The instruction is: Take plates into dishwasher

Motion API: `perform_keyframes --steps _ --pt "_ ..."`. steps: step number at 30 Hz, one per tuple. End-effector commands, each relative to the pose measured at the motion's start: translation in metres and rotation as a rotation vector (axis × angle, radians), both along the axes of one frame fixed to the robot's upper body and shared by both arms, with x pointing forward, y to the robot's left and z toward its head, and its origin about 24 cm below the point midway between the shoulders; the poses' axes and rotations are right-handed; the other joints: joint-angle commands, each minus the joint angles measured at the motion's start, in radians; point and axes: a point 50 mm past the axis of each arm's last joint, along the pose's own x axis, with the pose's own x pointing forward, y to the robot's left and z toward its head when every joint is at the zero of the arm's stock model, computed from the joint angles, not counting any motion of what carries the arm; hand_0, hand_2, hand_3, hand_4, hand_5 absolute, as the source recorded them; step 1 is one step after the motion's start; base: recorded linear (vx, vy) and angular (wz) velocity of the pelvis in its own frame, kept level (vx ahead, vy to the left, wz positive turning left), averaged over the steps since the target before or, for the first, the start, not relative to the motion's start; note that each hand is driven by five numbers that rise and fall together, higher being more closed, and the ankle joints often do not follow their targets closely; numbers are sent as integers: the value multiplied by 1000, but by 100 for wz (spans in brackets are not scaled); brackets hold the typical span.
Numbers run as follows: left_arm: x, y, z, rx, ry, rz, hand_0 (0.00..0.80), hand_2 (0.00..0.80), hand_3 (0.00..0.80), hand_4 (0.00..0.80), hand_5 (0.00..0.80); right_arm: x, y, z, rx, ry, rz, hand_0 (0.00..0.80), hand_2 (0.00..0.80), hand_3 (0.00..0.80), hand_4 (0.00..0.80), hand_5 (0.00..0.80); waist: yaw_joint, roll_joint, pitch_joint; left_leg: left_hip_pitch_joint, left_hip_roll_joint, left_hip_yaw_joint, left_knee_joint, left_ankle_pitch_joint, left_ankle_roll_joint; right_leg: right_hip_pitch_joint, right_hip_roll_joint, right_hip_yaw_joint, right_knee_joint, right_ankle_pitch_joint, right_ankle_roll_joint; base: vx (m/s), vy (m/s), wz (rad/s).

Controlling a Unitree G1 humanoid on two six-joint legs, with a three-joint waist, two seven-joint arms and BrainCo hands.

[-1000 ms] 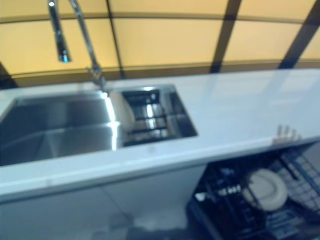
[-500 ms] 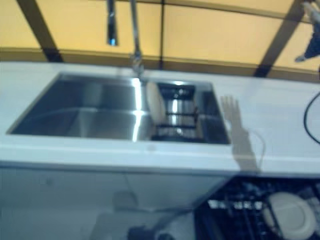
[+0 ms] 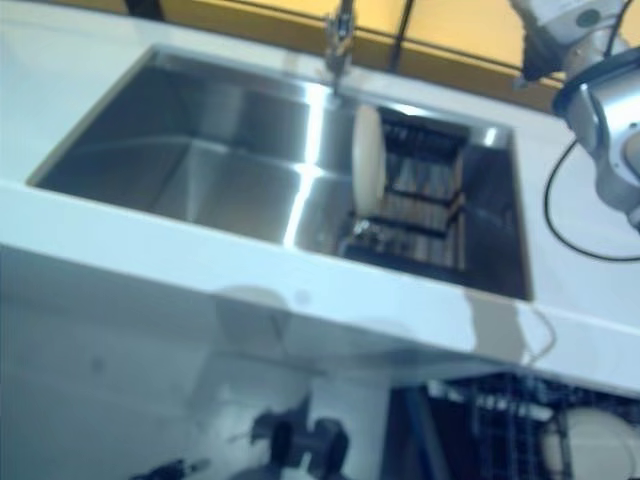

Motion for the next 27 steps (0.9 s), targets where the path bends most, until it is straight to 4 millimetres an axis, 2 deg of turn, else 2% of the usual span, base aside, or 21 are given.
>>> perform_keyframes --steps 1,6,19,27 --pt "10 12 8 42 -43 10 0 0 0 0 0 -17 7 37 -77 -128 -27 0 0 0 0 0 11 -18 13 -18 32 -21 -8 -59 -27 34 -25 -49 -1 -53 97 -2 24 10" --pt "12 14 9 47 -51 11 0 0 0 0 0 -13 12 28 -124 -92 -17 0 0 0 0 0 14 -20 29 -24 31 -22 -8 -62 -25 29 -25 -57 -1 -52 98 1 8 4" --pt "15 12 10 43 -68 13 0 0 0 0 0 -11 40 14 -246 -30 79 0 0 0 0 0 11 -32 30 -17 32 -18 -8 -70 -24 33 -23 -51 -1 -55 100 0 0 0" --pt "10 13 8 41 -70 23 0 0 0 0 0 -10 52 5 -306 17 97 0 0 0 0 0 15 -29 38 -16 32 -15 -8 -71 -24 34 -22 -52 -1 -56 99 0 0 0"
